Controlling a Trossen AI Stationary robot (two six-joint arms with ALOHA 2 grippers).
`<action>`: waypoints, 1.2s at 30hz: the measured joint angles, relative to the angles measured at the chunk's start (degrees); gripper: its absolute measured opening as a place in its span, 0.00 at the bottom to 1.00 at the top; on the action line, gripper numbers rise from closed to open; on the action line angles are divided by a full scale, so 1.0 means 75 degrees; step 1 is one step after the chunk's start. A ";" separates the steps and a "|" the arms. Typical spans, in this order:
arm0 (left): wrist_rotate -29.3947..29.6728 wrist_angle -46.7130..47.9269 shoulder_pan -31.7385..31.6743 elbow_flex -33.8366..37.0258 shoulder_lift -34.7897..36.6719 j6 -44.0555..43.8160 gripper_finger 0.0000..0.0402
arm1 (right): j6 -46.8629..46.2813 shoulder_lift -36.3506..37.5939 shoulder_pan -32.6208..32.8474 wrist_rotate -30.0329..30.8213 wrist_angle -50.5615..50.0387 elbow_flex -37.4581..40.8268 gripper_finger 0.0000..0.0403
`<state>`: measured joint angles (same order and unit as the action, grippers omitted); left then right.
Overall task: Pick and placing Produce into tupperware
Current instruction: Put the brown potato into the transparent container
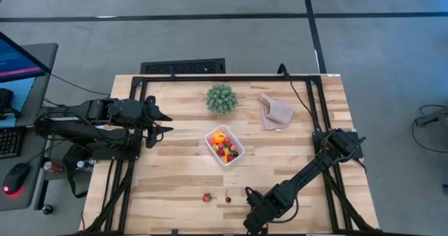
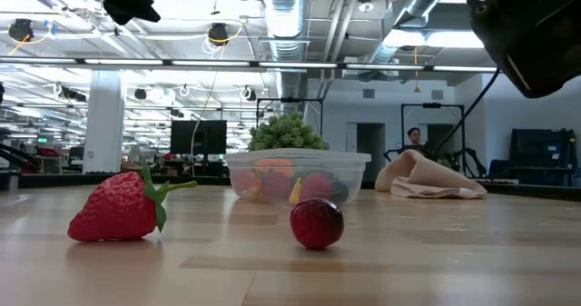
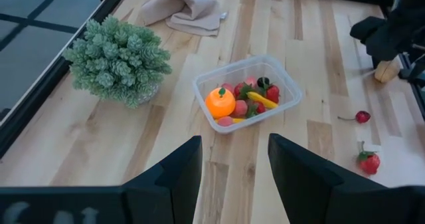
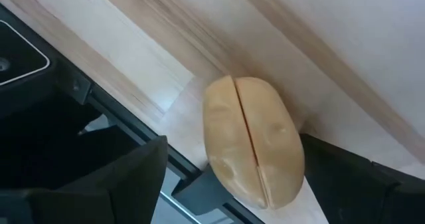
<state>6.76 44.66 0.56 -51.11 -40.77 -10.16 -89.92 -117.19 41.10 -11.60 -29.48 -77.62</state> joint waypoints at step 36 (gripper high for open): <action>0.0020 -0.0055 0.0000 0.0000 -0.0015 0.0012 0.41 | 0.0184 0.0010 -0.0140 -0.0003 -0.0323 0.0031 0.45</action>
<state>6.92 44.25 0.56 -51.11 -40.88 -10.07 -88.54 -117.11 40.05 -11.62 -31.90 -77.39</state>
